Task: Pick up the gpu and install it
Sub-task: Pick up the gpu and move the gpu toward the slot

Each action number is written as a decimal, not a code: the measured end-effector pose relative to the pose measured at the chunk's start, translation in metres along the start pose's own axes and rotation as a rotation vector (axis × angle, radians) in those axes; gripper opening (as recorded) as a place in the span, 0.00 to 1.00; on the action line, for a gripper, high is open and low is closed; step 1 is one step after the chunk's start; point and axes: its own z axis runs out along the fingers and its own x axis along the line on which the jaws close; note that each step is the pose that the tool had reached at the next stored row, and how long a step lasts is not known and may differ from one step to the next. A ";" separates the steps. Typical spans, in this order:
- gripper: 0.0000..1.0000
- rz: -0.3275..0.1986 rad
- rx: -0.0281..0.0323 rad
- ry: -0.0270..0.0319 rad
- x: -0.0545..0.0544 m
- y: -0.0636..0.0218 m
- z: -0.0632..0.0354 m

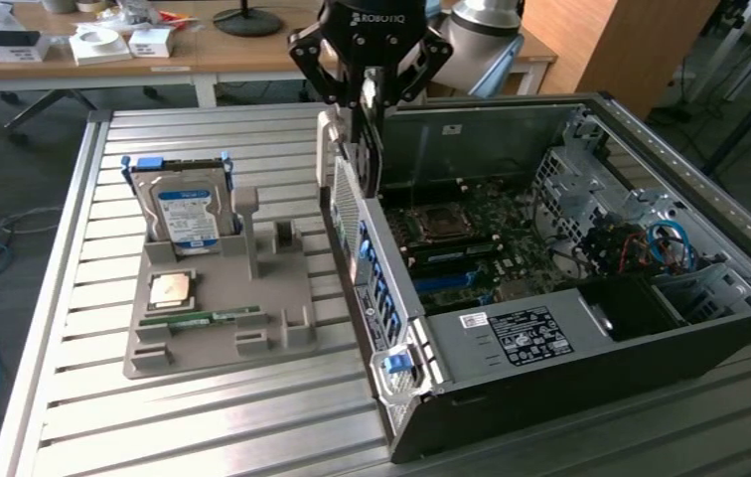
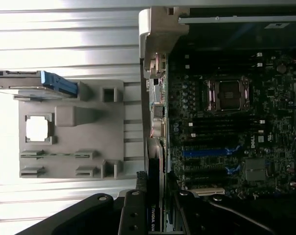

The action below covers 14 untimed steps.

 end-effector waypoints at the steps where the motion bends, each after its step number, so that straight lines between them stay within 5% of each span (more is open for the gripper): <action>1: 0.26 0.000 0.0000 0.0000 -0.002 0.0001 0.0000; 14: 0.26 0.000 0.0000 0.0000 -0.023 0.0020 0.0006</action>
